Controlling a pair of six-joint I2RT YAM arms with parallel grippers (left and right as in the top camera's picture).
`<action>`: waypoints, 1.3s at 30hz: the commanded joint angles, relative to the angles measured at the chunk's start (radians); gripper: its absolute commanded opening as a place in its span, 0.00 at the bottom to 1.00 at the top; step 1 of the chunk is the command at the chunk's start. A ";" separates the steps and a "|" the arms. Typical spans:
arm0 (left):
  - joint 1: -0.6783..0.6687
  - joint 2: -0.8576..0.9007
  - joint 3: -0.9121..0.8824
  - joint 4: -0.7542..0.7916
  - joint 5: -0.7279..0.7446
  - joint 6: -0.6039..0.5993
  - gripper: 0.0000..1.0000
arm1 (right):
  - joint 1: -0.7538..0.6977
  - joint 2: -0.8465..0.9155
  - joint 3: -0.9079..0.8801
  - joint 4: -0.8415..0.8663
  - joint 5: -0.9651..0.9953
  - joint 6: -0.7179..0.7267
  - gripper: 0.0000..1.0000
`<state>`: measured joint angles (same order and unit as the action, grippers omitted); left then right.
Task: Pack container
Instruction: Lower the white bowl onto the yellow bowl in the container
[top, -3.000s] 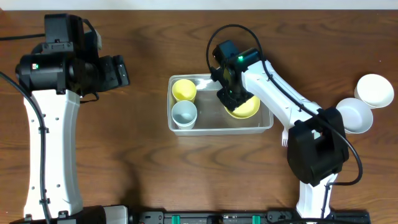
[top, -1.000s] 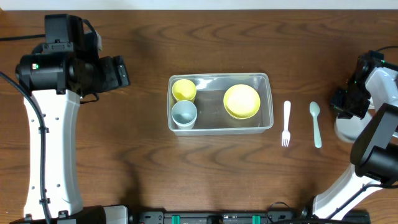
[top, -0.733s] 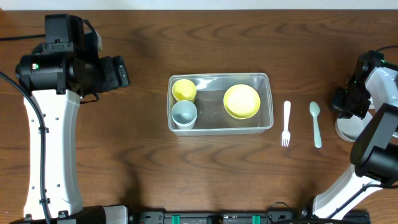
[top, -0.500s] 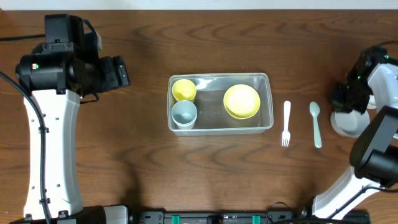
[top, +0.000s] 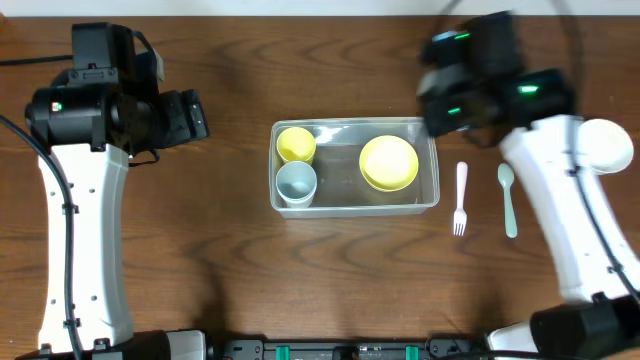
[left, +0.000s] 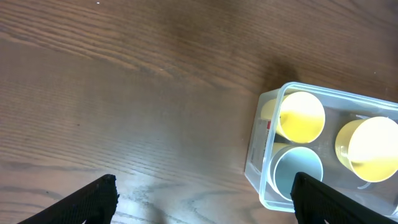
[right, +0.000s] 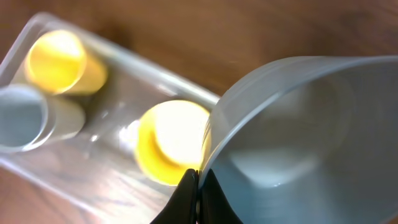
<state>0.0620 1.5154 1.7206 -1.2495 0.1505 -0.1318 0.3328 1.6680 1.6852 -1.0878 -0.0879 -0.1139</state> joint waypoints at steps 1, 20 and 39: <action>0.003 0.002 -0.011 0.000 -0.005 -0.004 0.90 | 0.097 0.078 -0.019 -0.005 0.053 -0.038 0.01; 0.003 0.002 -0.011 0.000 -0.005 -0.004 0.90 | 0.185 0.268 -0.019 -0.049 0.080 0.000 0.17; 0.003 0.002 -0.011 -0.003 -0.005 -0.004 0.90 | -0.054 0.115 0.108 -0.050 0.249 0.217 0.49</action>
<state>0.0620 1.5154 1.7206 -1.2503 0.1509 -0.1318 0.3889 1.8862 1.7336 -1.1393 0.0864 0.0132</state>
